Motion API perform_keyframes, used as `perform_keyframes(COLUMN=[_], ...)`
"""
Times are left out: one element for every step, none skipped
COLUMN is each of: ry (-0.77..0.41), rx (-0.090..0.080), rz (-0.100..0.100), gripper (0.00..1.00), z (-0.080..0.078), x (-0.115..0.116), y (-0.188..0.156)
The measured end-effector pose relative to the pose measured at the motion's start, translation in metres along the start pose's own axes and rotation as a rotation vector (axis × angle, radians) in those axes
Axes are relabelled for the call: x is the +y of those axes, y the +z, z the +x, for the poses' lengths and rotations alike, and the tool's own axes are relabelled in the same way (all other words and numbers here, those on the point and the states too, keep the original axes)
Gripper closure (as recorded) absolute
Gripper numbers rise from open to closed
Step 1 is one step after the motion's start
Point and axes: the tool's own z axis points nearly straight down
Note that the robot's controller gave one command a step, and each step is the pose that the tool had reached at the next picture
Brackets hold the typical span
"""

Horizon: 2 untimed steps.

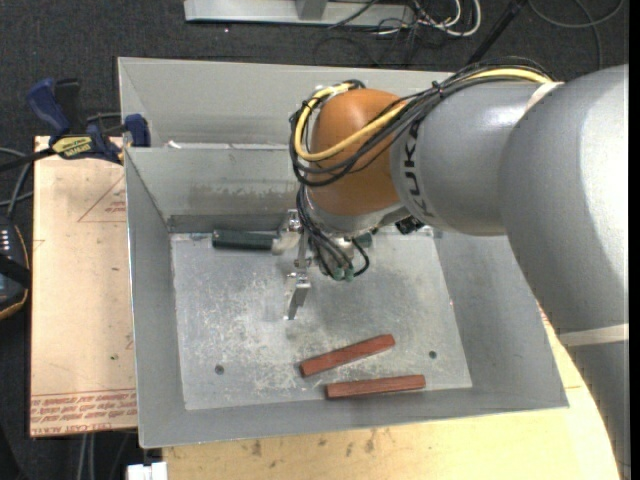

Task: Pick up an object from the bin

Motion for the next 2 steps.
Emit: perform_keyframes(ry=[0.116,-0.035], rx=[-0.003,-0.017], rz=[-0.001,0.006], gripper=[0.0,0.0], z=[-0.029,-0.035], x=[-0.077,-0.097], y=[-0.009,0.009])
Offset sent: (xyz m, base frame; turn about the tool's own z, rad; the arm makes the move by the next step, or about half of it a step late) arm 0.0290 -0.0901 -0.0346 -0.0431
